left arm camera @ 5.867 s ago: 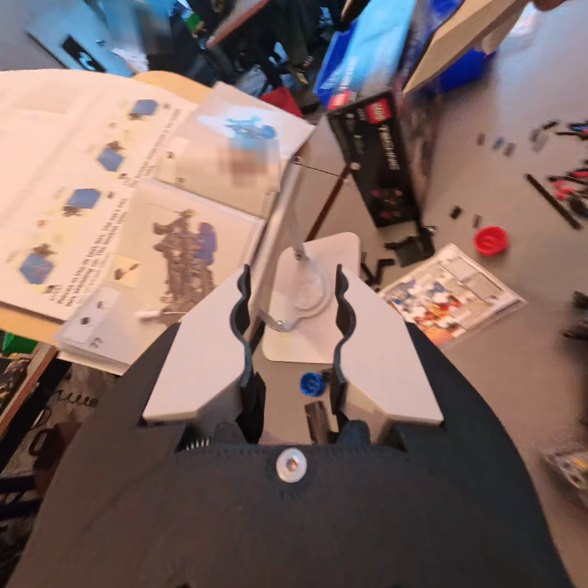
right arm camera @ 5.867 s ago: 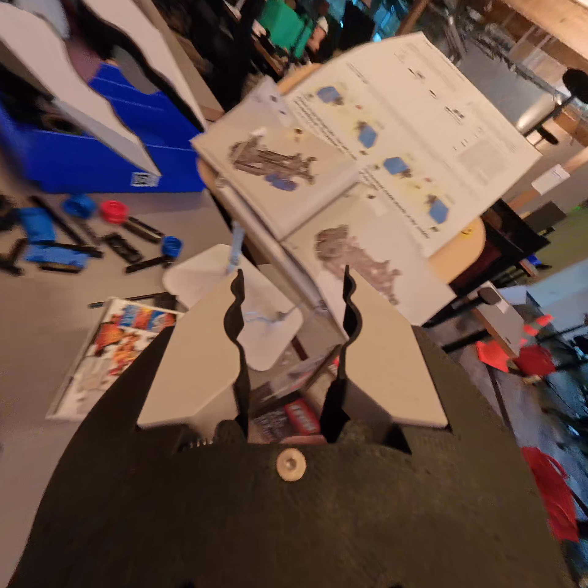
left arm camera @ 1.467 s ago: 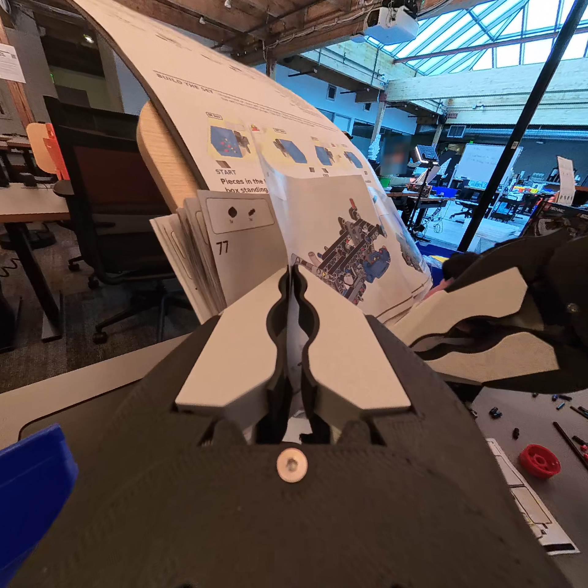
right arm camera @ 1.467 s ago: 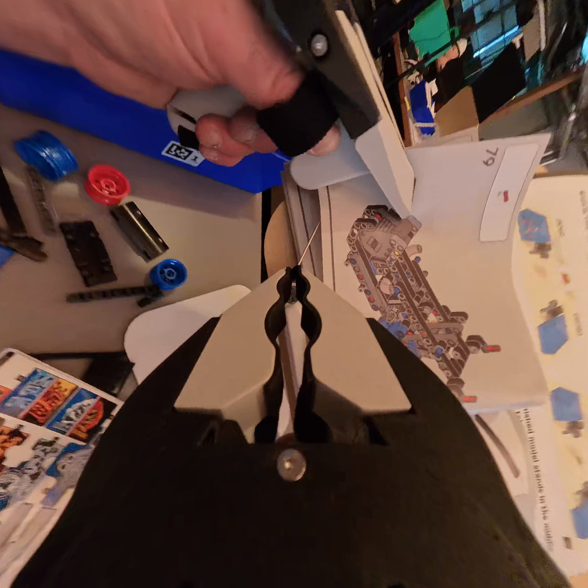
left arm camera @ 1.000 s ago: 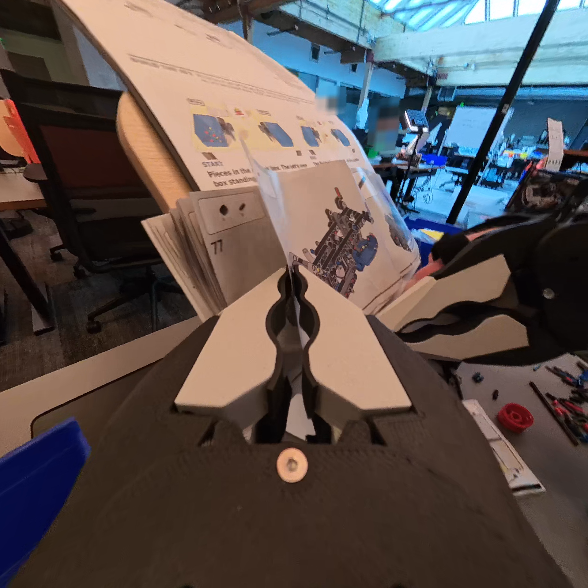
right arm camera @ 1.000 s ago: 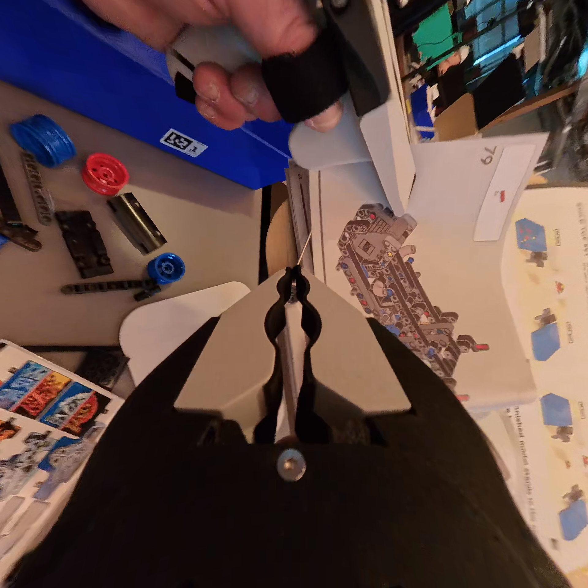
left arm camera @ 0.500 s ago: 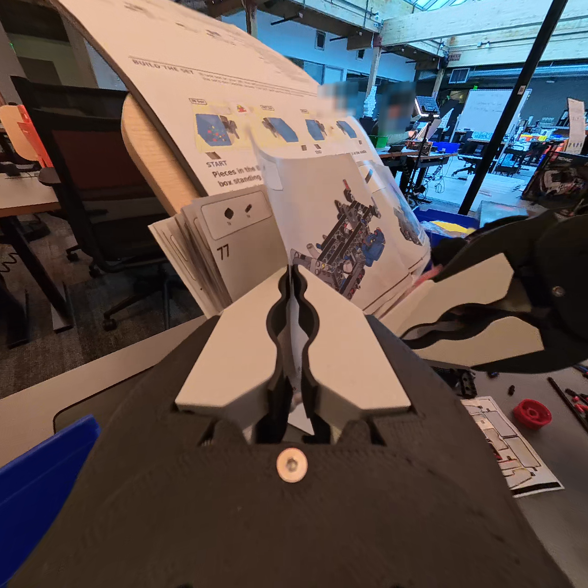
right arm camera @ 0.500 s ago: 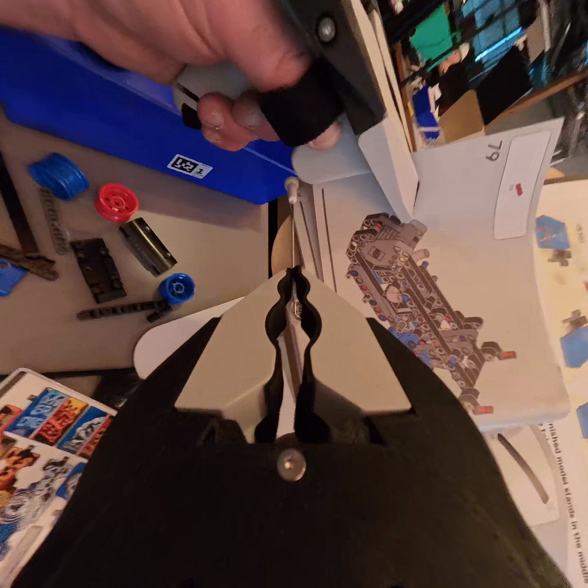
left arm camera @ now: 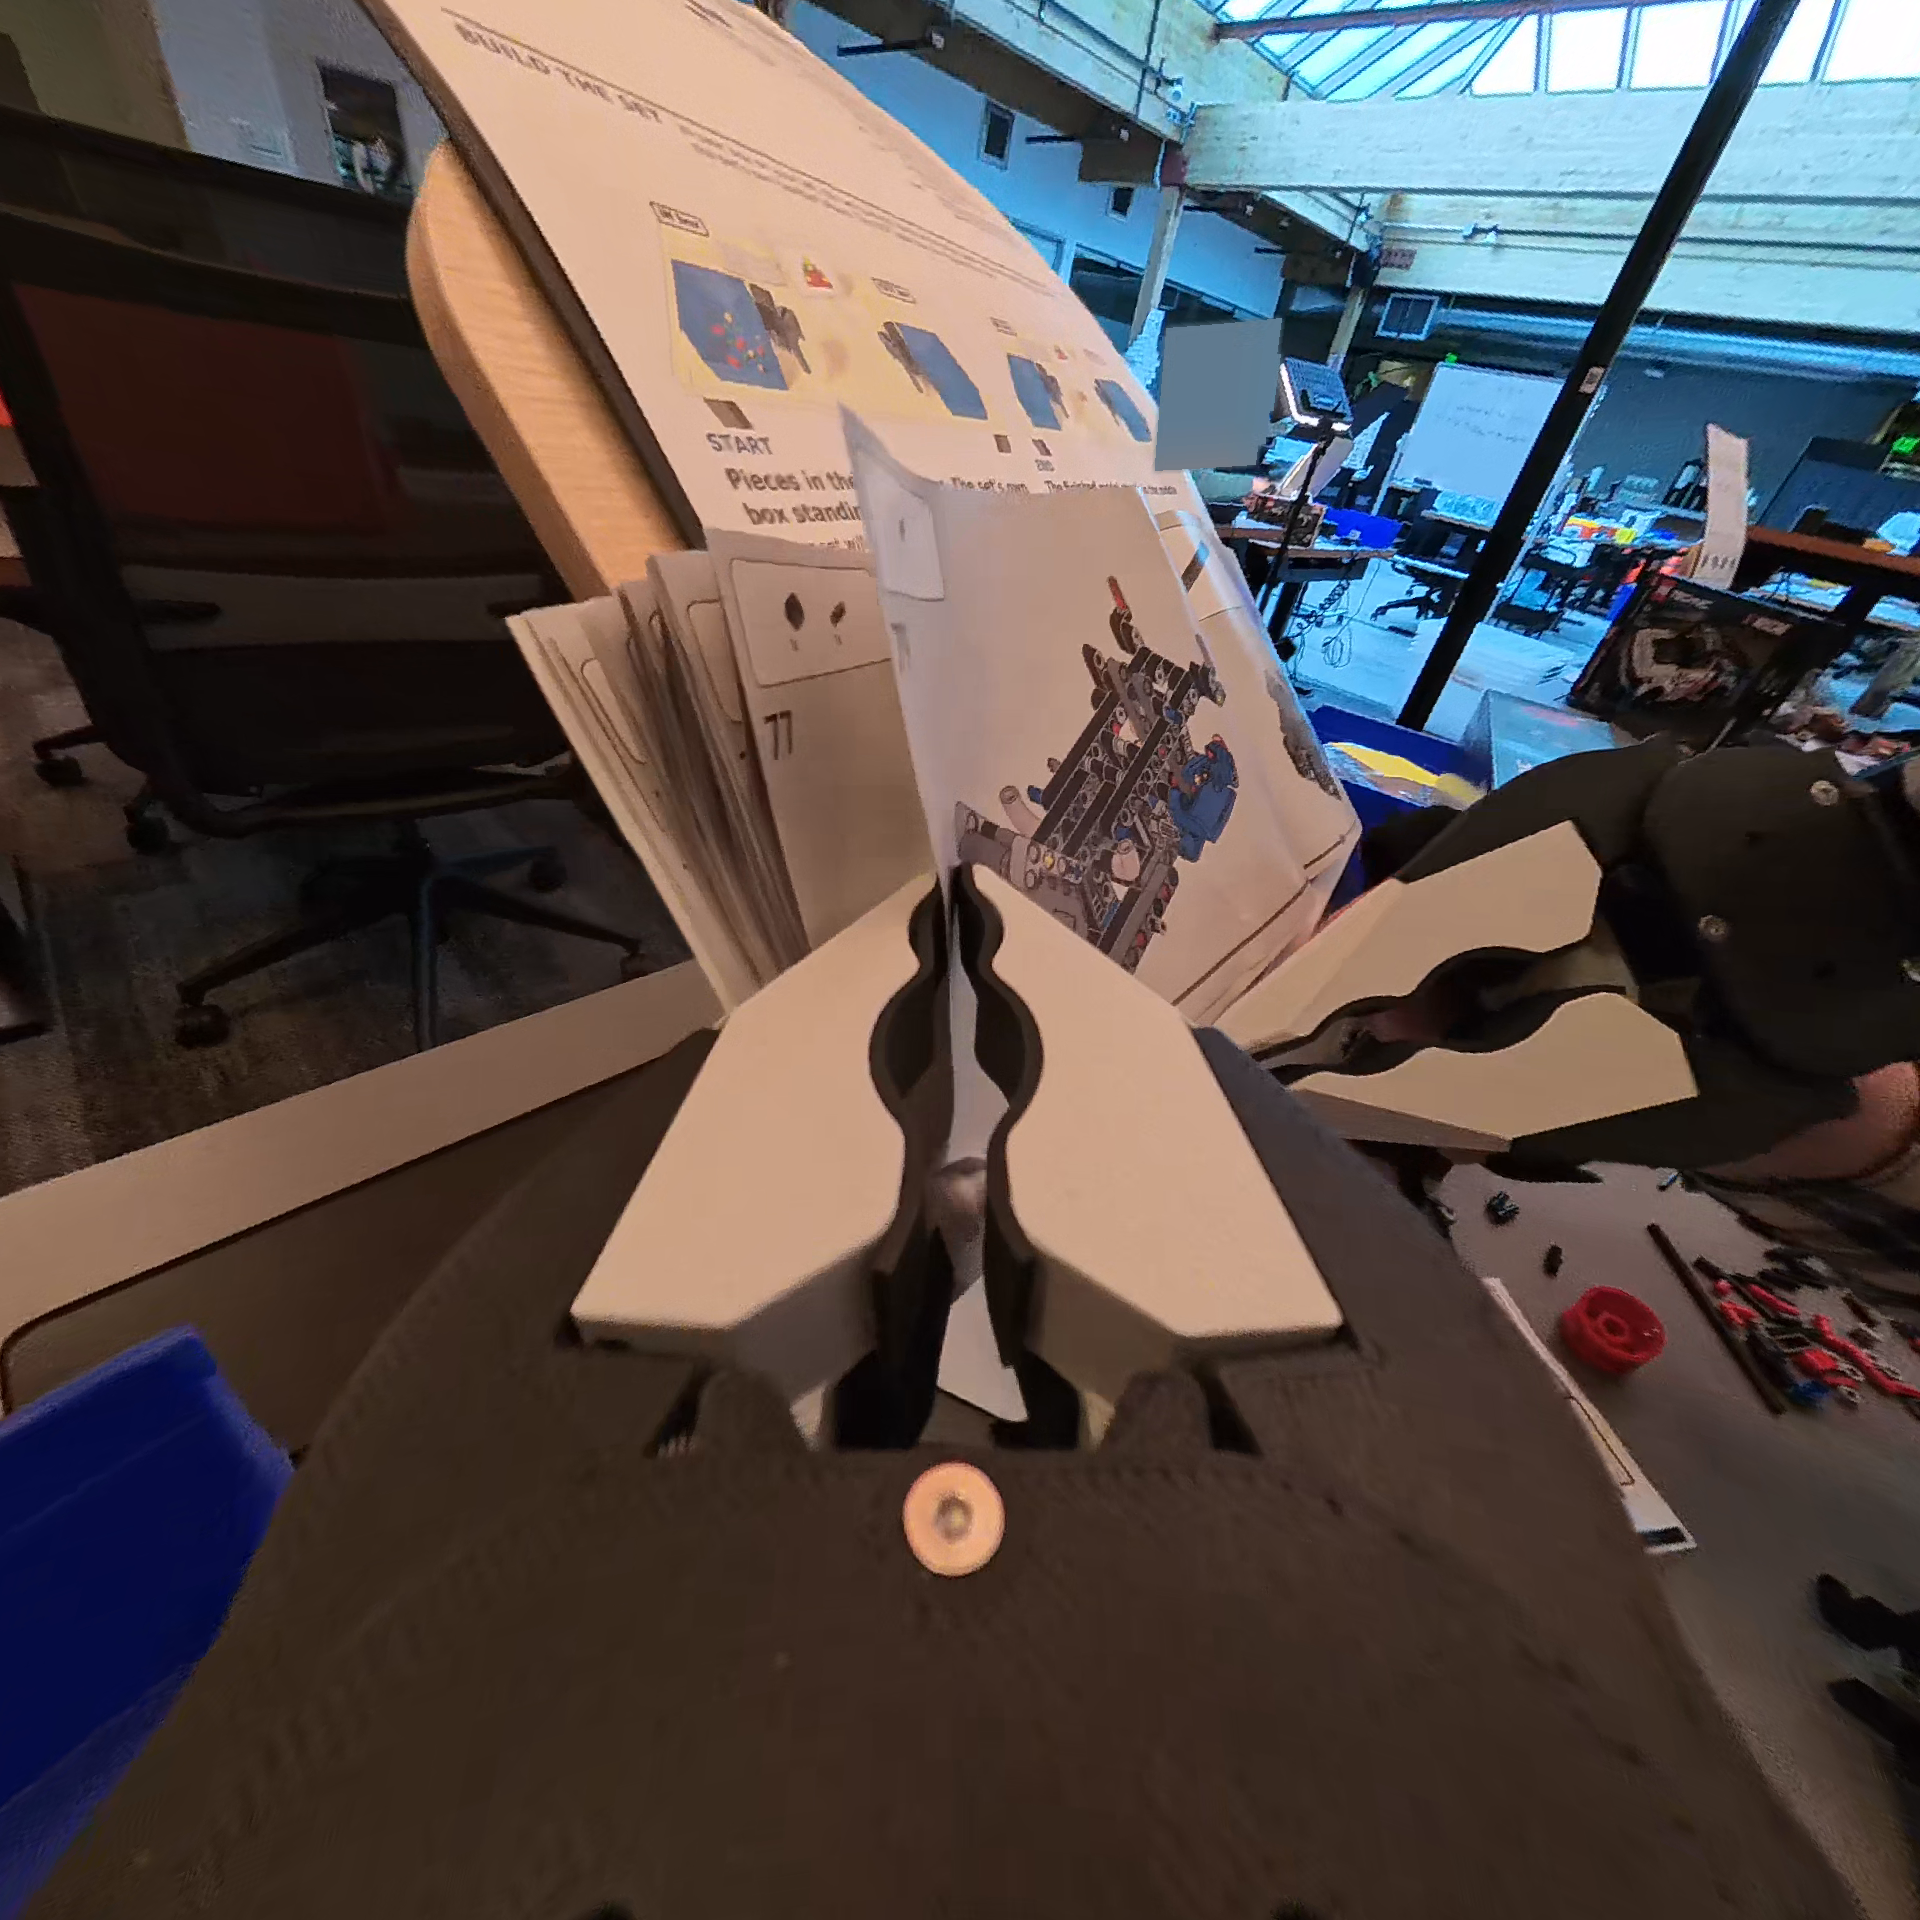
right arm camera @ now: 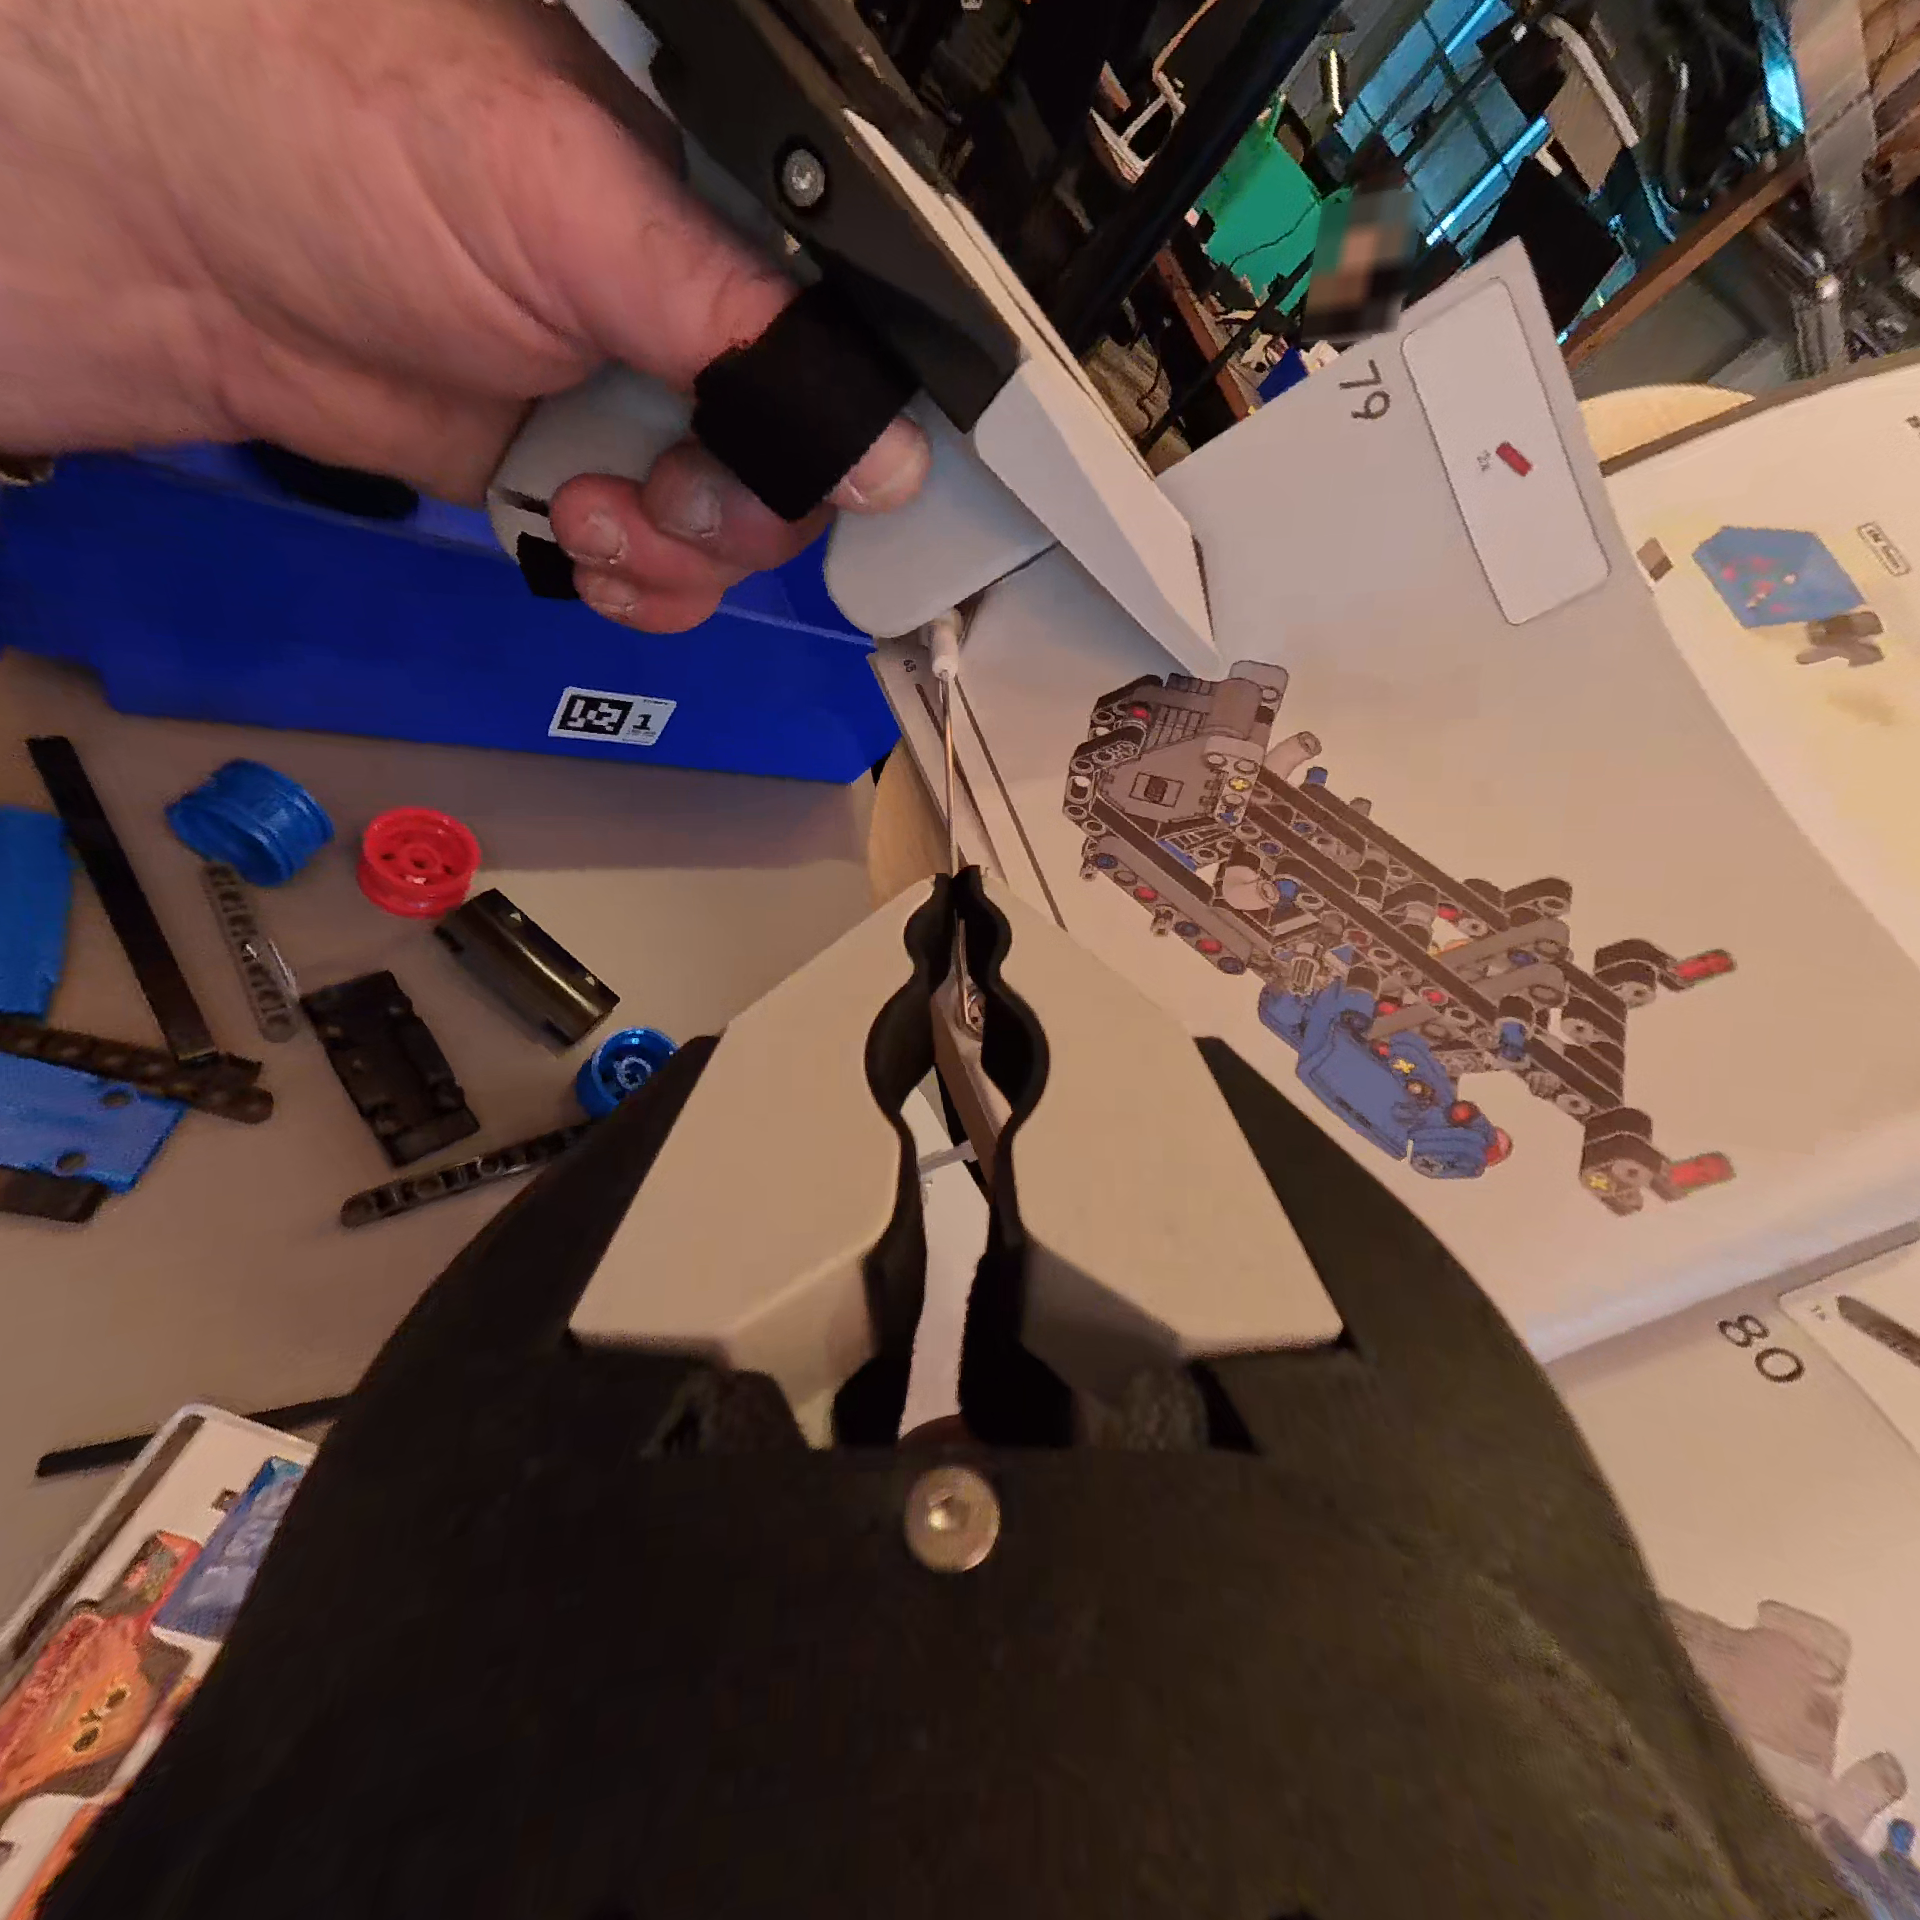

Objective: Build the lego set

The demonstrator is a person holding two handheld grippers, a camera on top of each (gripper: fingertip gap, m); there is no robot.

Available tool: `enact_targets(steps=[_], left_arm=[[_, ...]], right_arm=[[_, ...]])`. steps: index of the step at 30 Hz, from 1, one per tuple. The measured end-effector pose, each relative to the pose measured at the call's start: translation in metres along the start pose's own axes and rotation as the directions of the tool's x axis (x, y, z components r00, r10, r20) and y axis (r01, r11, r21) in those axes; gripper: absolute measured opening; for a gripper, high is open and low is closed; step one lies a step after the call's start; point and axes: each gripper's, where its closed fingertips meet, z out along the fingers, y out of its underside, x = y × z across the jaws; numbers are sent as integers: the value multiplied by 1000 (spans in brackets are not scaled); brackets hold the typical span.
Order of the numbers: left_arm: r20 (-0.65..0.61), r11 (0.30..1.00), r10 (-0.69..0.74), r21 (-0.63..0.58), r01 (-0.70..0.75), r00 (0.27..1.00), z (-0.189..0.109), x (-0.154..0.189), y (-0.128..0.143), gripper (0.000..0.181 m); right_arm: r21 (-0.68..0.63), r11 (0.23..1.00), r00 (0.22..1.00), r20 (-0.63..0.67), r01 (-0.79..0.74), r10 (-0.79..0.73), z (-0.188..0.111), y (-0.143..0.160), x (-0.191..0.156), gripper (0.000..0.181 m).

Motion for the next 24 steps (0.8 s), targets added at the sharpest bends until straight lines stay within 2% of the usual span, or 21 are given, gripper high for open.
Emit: enact_targets(steps=[5,14,24], left_arm=[[-17,1000,-28,4,28,999,-2,-2,1,0],[-71,994,-112,8,113,991,-6,-2,2,0],[-175,965,-250,32,260,952,-13,-5,1,0]], right_arm=[[17,991,991,-22,-133,134,0,0,3,0],[50,986,986,-41,-159,161,-1,0,2,0],[112,947,952,-32,-300,306,0,-1,4,0]])
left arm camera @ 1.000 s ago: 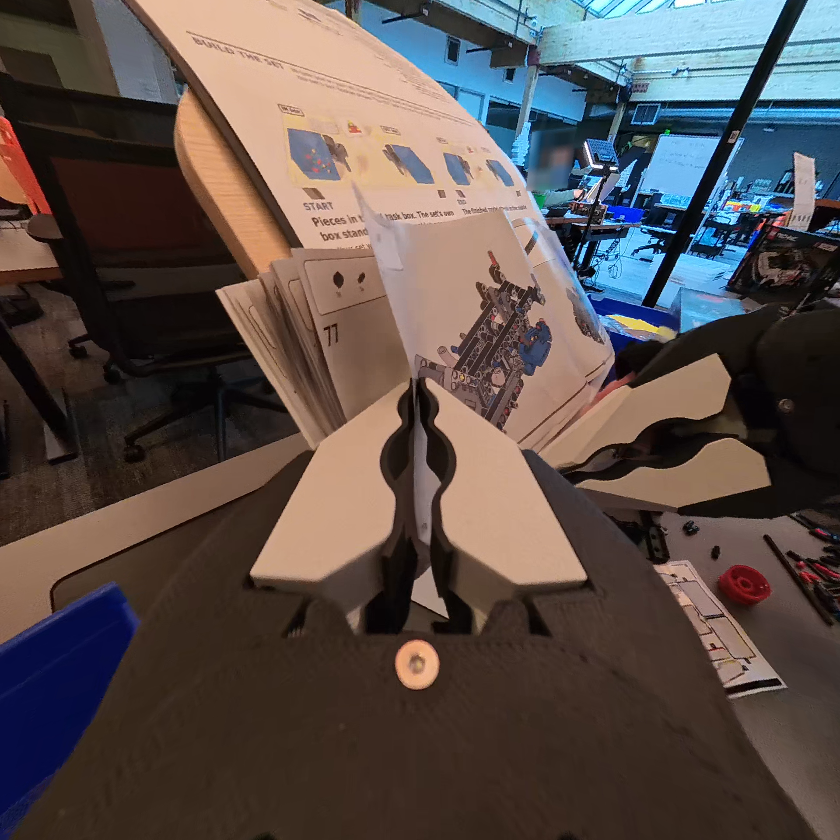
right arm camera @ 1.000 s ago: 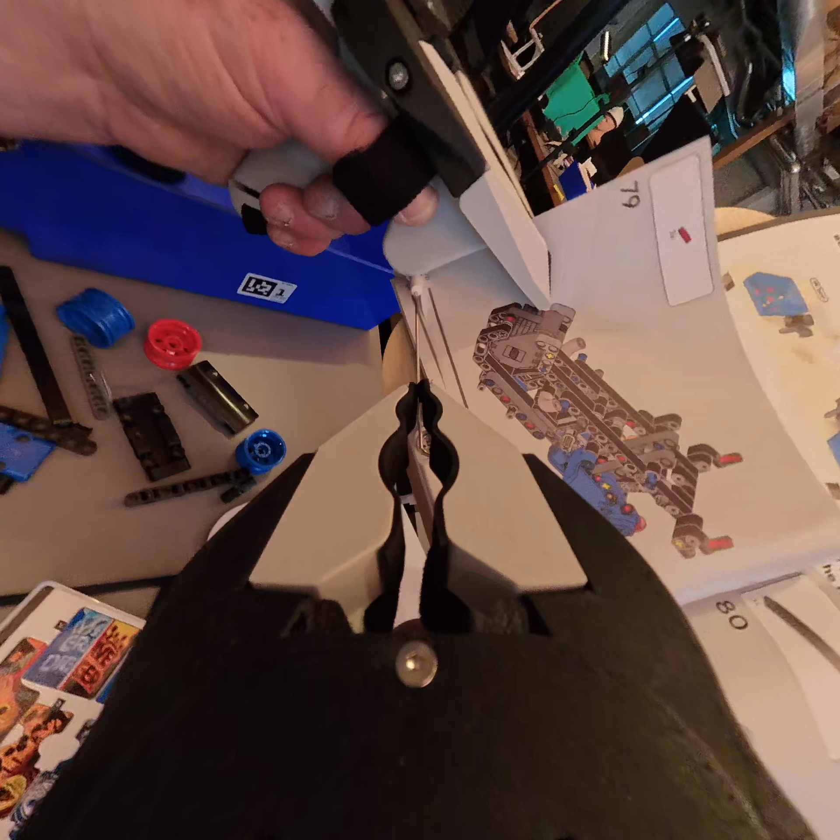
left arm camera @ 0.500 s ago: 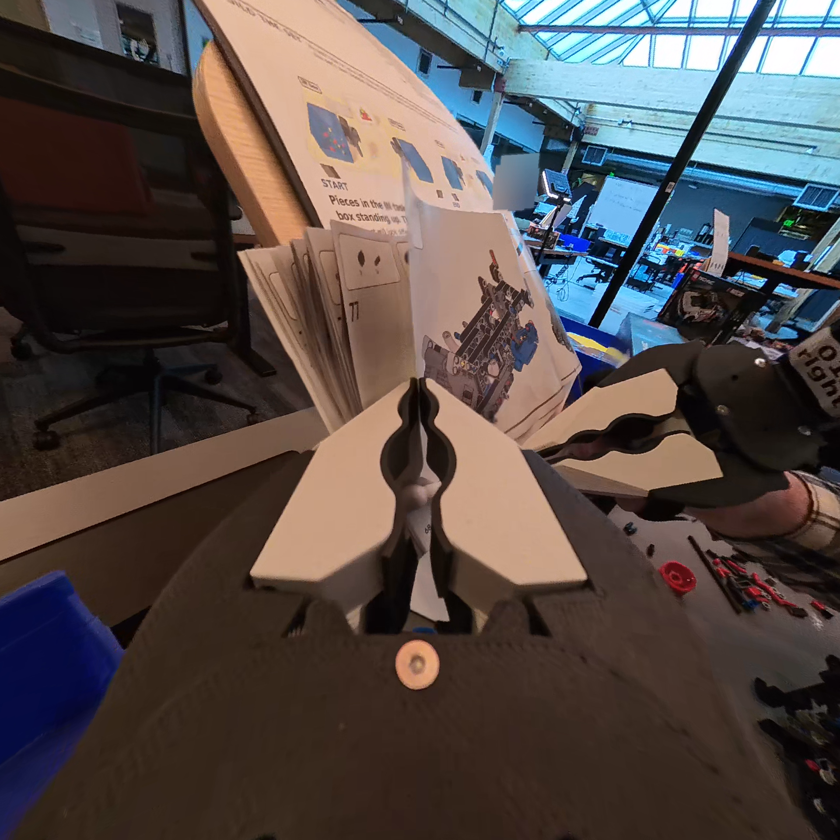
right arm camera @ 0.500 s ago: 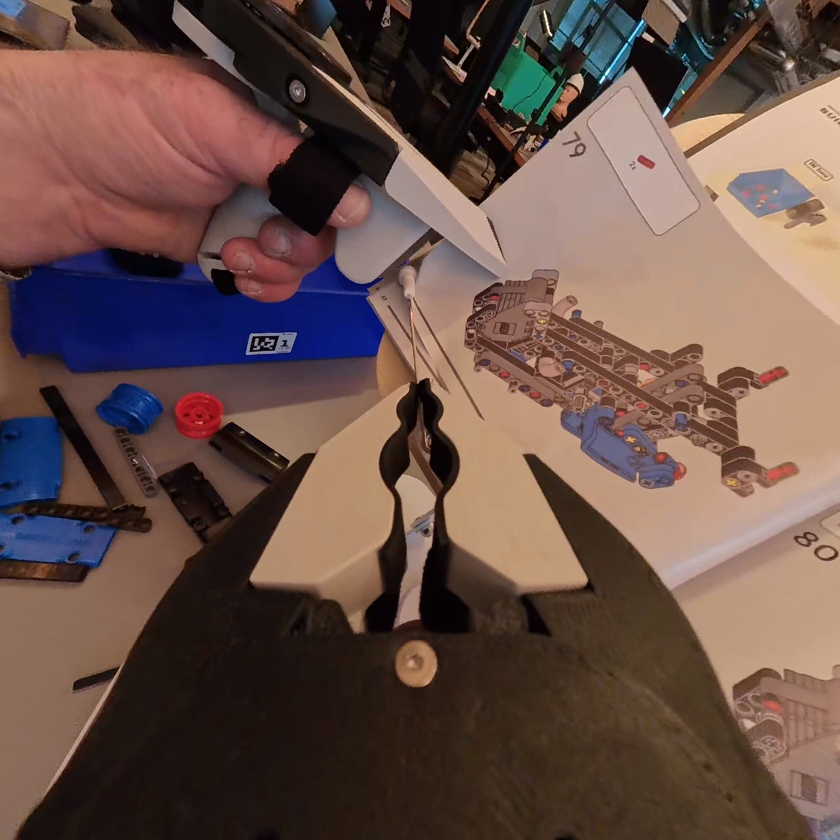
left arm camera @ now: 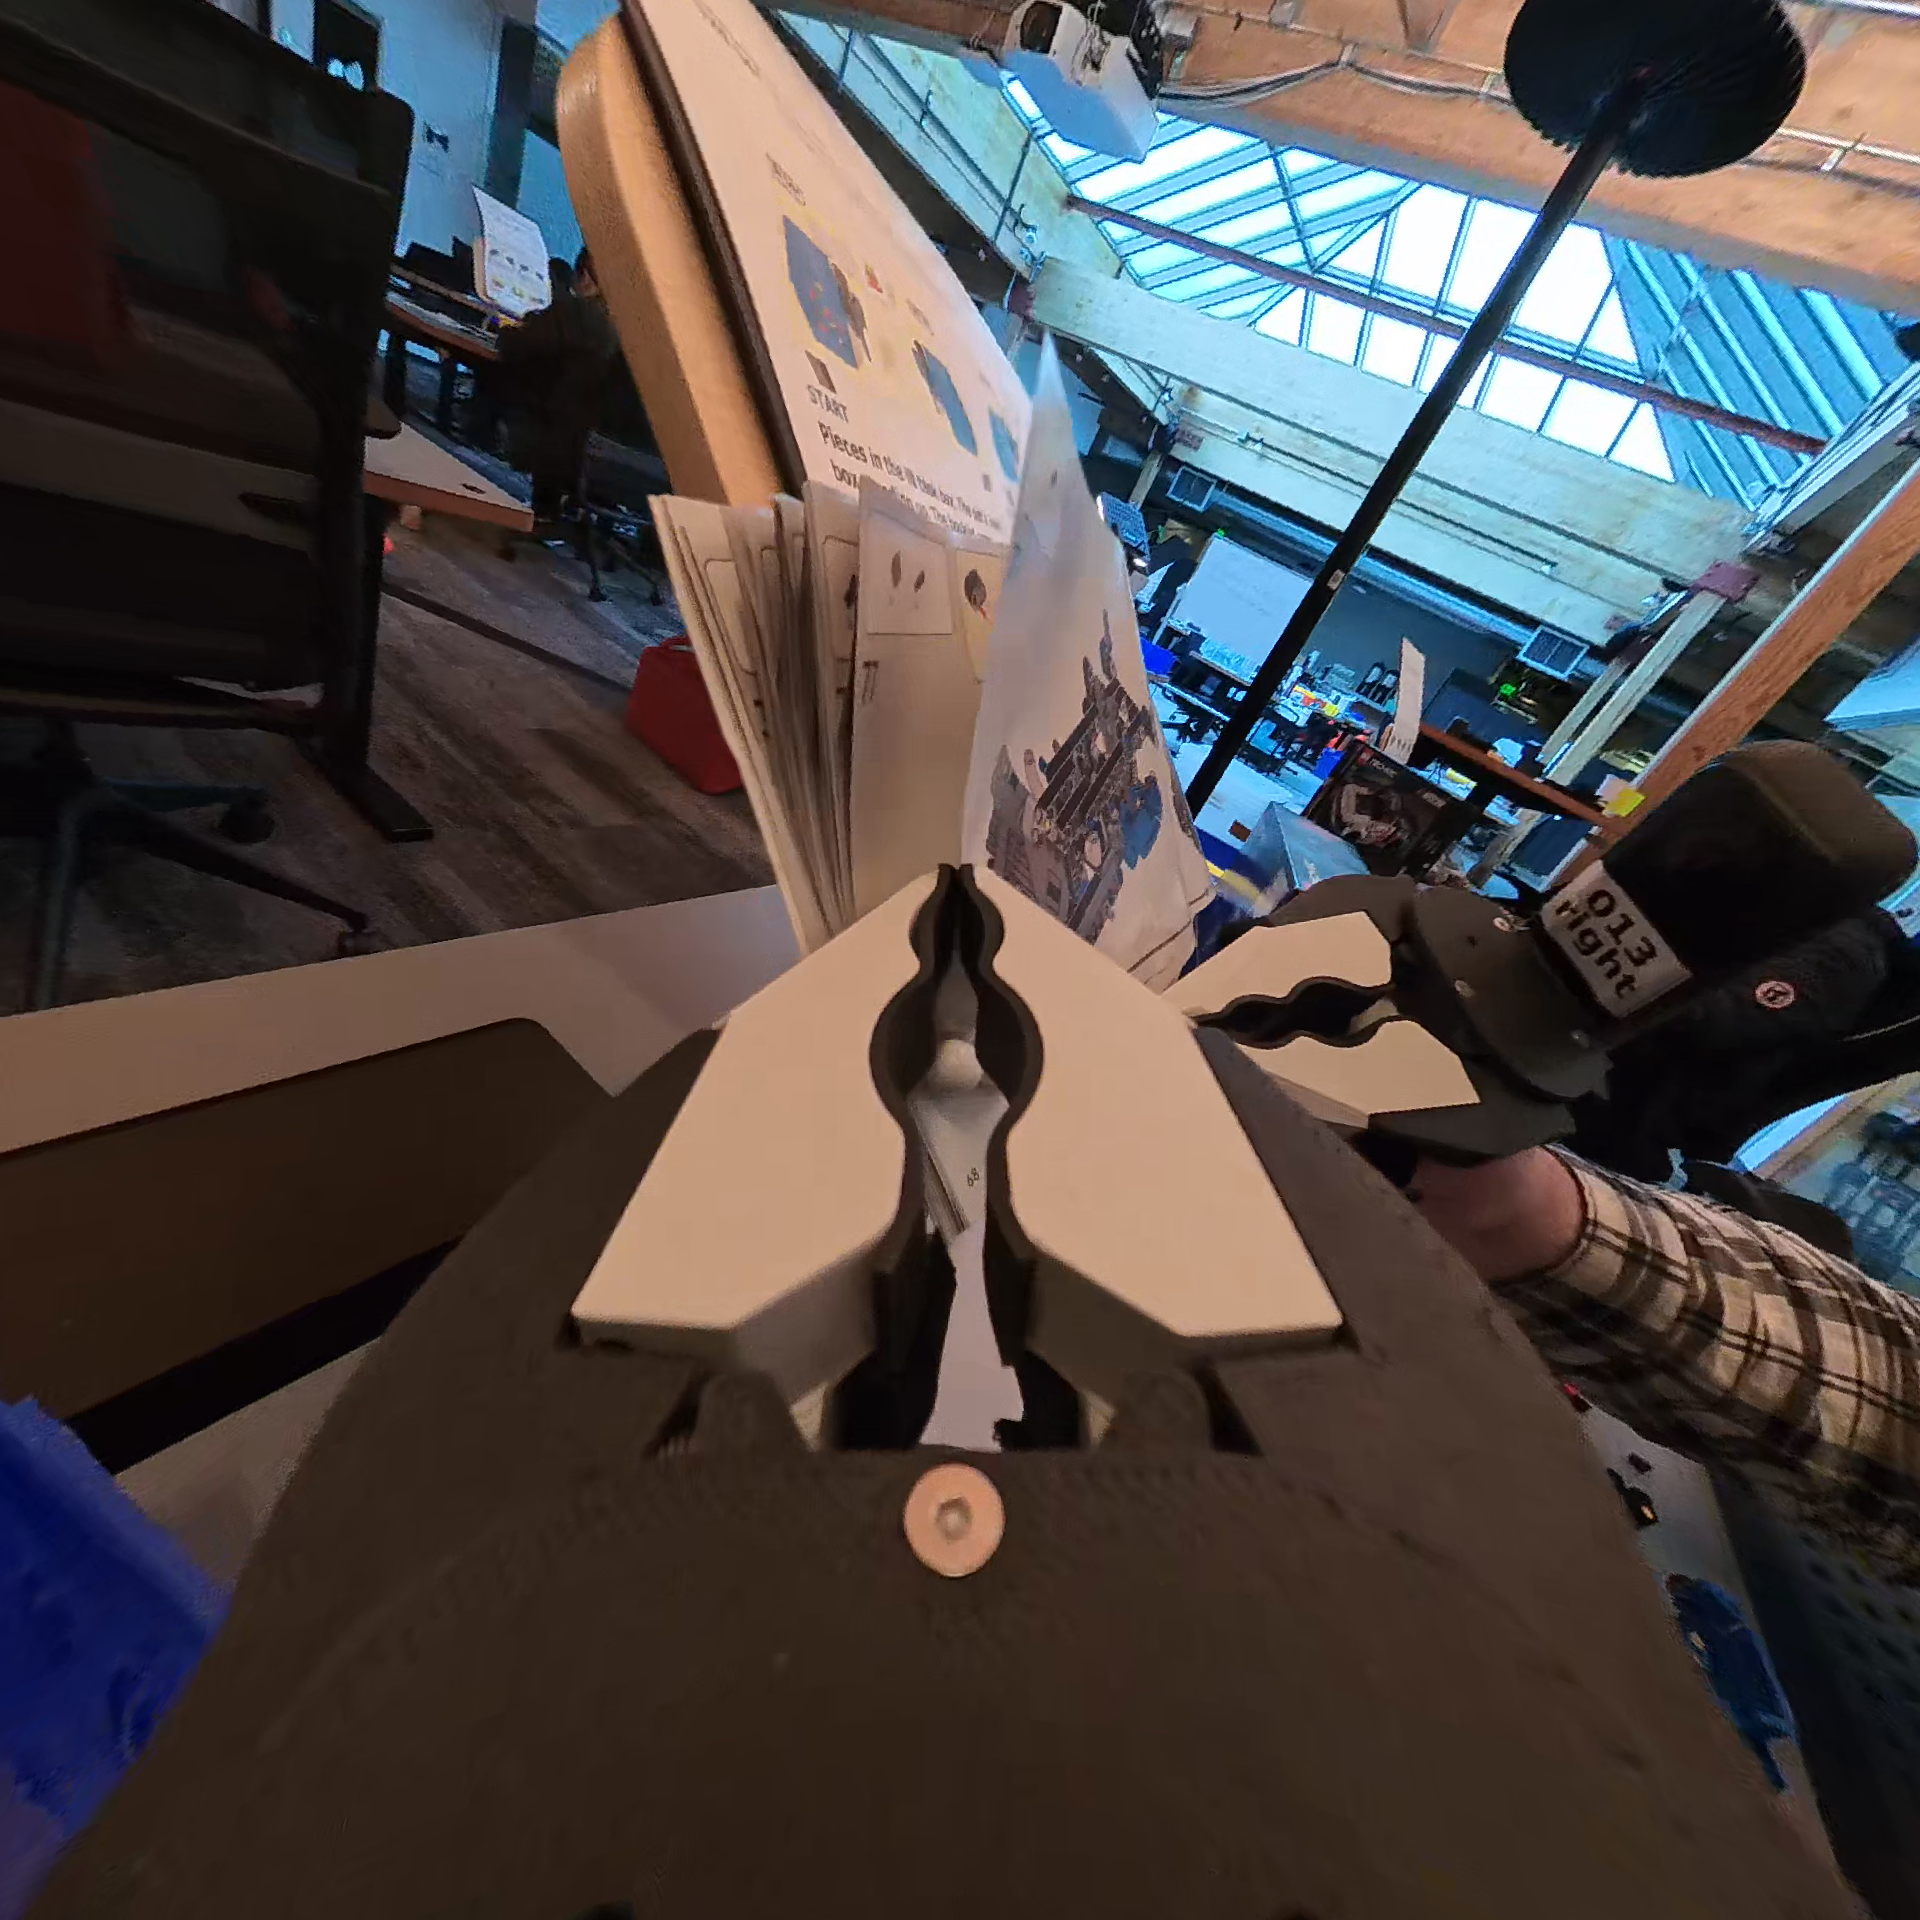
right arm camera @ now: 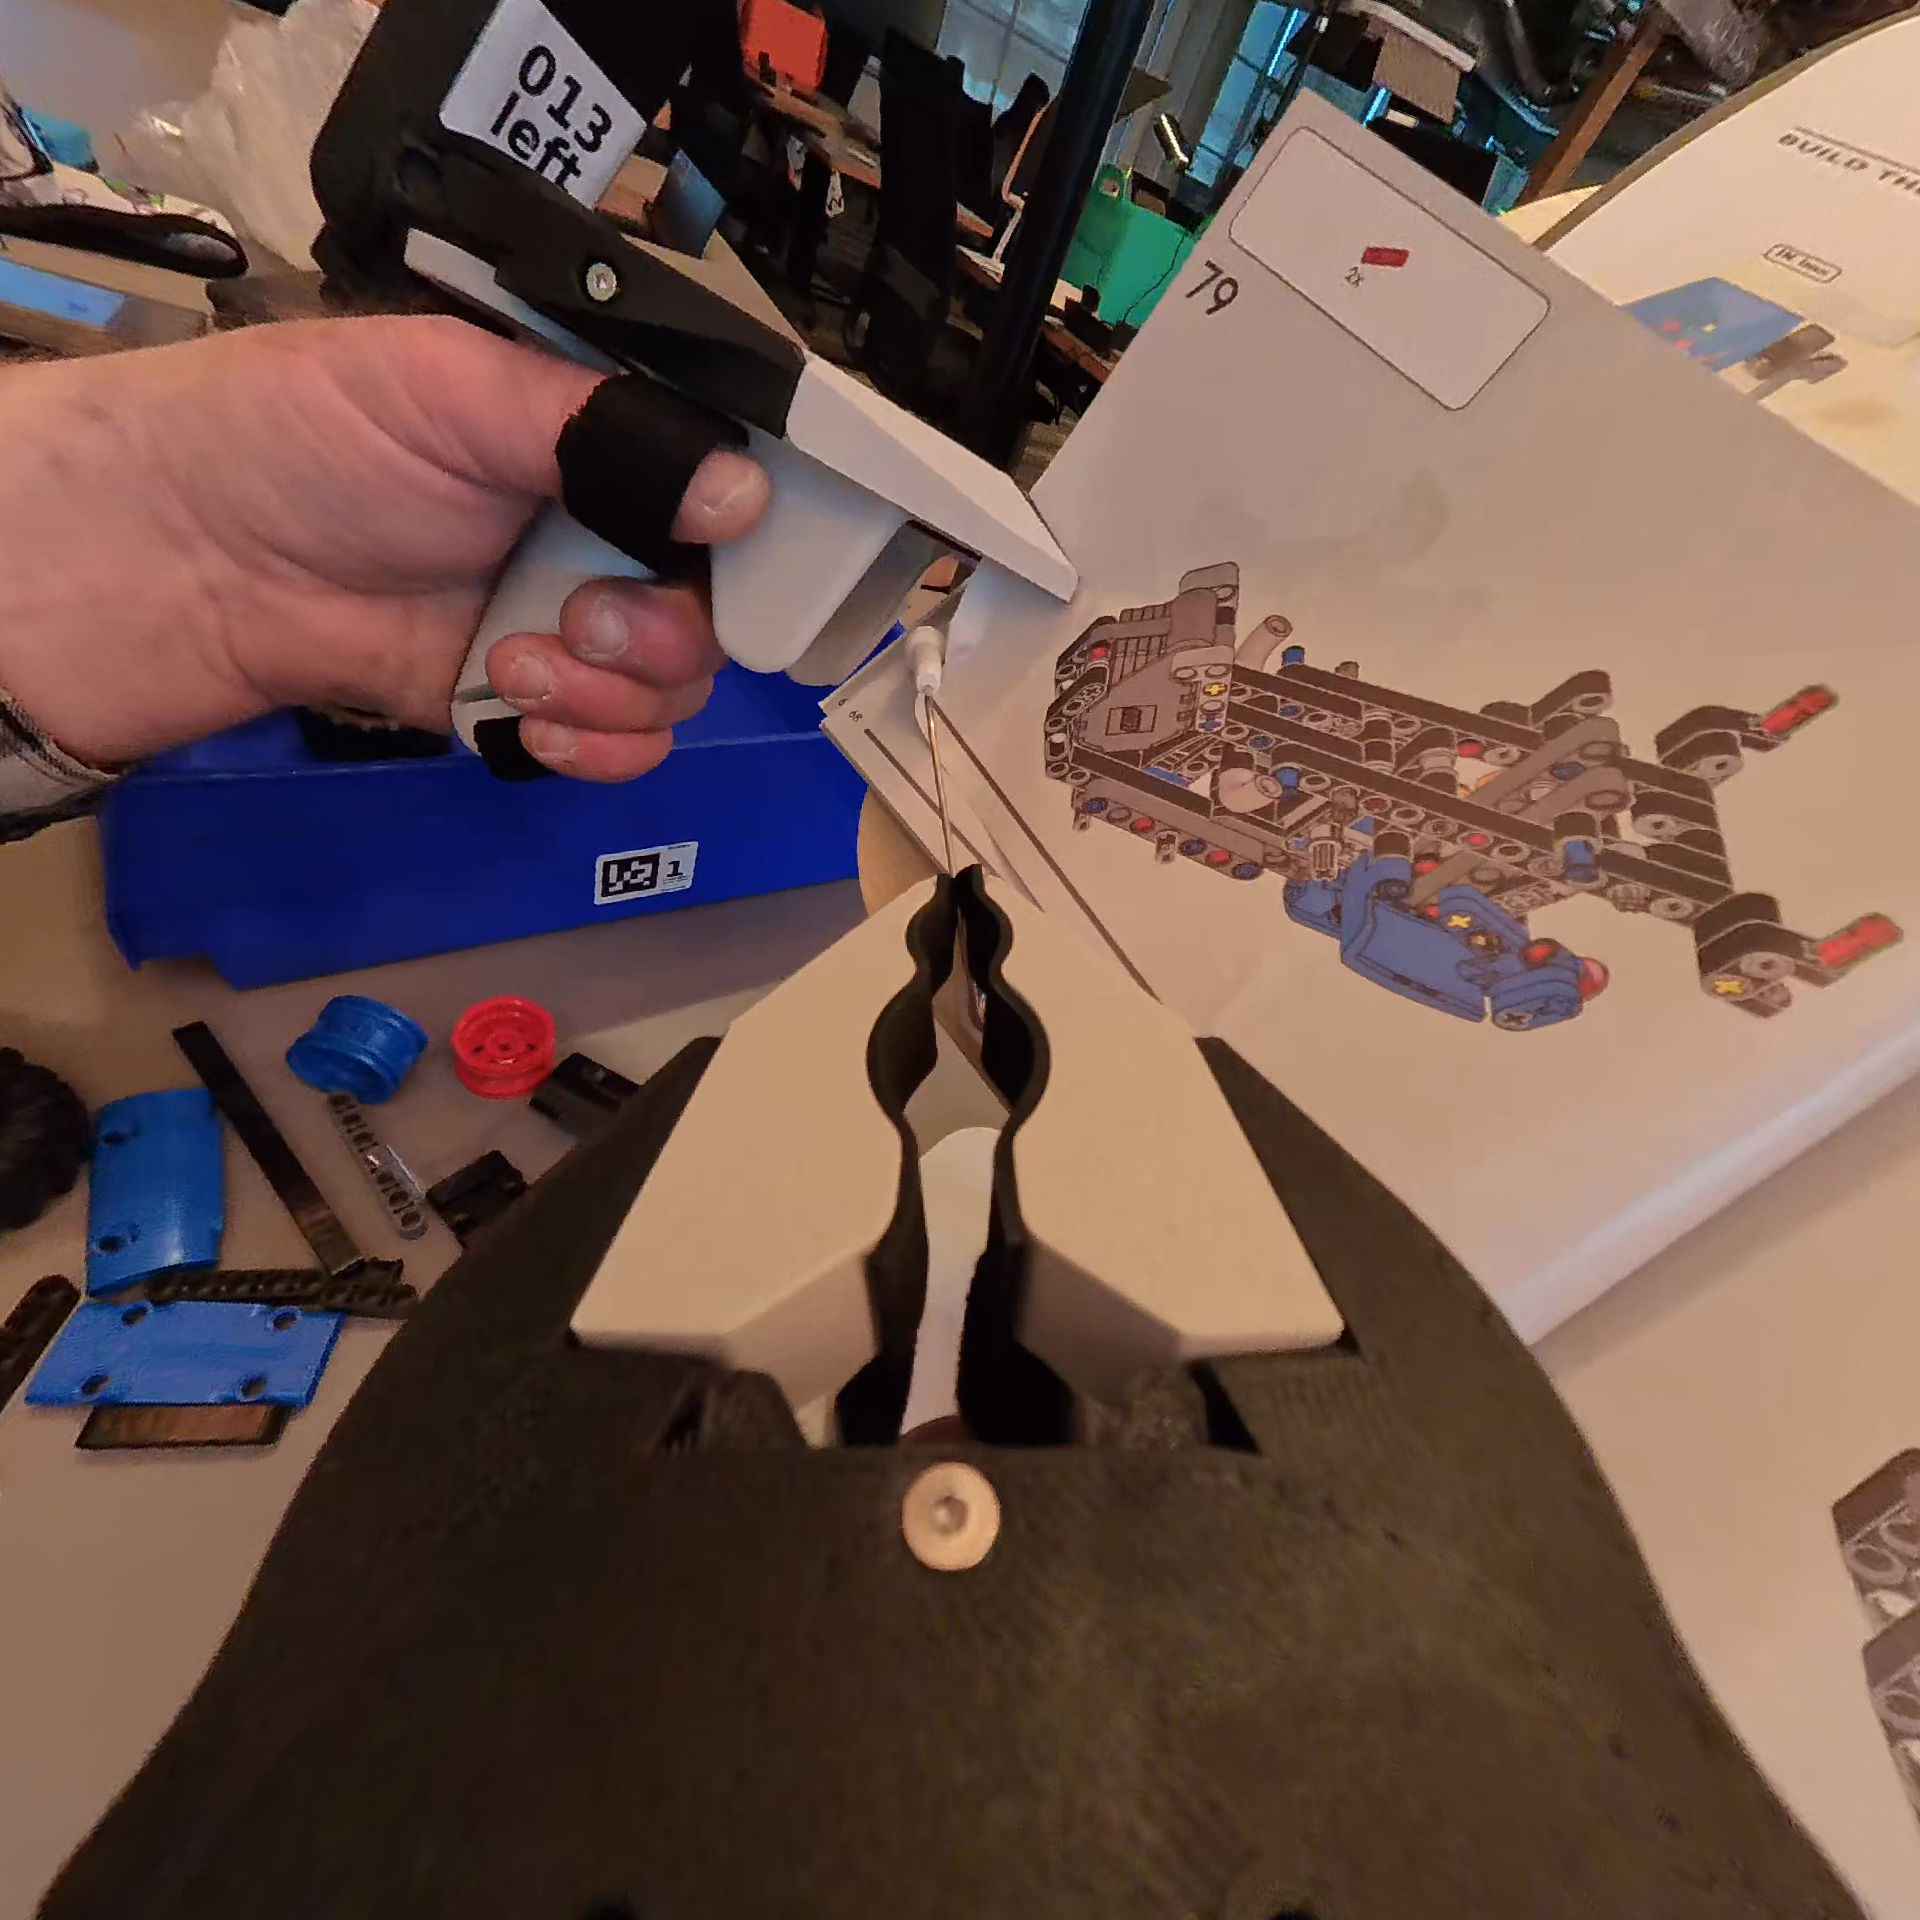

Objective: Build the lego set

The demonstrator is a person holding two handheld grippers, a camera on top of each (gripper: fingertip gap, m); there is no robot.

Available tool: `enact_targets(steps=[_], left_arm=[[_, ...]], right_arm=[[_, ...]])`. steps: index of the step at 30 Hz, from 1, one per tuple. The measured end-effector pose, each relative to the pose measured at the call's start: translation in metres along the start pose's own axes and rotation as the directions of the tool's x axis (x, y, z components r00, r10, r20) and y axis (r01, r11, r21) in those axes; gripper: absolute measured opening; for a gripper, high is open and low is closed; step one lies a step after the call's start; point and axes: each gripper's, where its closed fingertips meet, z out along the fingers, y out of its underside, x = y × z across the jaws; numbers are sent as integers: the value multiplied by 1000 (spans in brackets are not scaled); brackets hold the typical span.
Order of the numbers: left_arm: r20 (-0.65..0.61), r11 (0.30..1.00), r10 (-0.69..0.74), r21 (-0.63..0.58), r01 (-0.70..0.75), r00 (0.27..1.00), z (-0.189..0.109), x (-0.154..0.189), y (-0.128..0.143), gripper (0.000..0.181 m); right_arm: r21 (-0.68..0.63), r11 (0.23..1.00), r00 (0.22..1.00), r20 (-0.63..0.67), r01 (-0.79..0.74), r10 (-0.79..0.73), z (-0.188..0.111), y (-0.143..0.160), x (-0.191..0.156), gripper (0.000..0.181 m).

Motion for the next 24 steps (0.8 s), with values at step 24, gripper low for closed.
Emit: enact_targets(steps=[24], left_arm=[[40,995,90,-44,-88,995,-6,0,0,1]], right_arm=[[-24,998,998,-12,-65,65,-7,-2,5,7]])
